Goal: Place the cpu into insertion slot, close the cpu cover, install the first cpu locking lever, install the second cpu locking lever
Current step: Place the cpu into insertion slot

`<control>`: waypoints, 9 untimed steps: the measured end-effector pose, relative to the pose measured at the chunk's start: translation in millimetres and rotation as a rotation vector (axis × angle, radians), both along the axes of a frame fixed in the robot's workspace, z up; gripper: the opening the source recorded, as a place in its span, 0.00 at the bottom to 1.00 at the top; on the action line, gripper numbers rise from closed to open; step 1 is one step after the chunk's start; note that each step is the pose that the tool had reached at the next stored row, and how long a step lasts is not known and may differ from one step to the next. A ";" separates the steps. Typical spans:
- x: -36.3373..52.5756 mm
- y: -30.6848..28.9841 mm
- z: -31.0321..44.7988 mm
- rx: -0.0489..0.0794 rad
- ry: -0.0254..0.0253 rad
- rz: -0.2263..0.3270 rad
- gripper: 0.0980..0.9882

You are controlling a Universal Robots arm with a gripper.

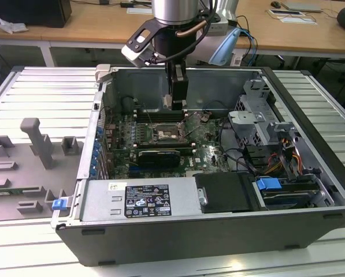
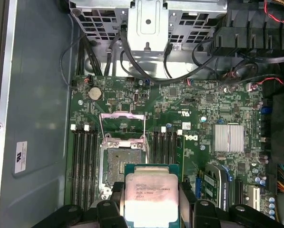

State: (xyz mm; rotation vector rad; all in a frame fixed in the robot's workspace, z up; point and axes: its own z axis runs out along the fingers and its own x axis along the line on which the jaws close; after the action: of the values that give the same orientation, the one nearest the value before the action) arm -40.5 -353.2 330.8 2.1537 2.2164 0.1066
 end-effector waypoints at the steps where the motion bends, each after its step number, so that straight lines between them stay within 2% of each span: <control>1: 0.0 0.0 -0.4 0.000 0.0000 0.000 0.50; 9: 0.0 0.0 -2.4 0.000 0.0000 0.000 0.50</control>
State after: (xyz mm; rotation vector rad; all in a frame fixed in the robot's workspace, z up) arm -40.5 -353.2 328.4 2.1537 2.2165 0.1067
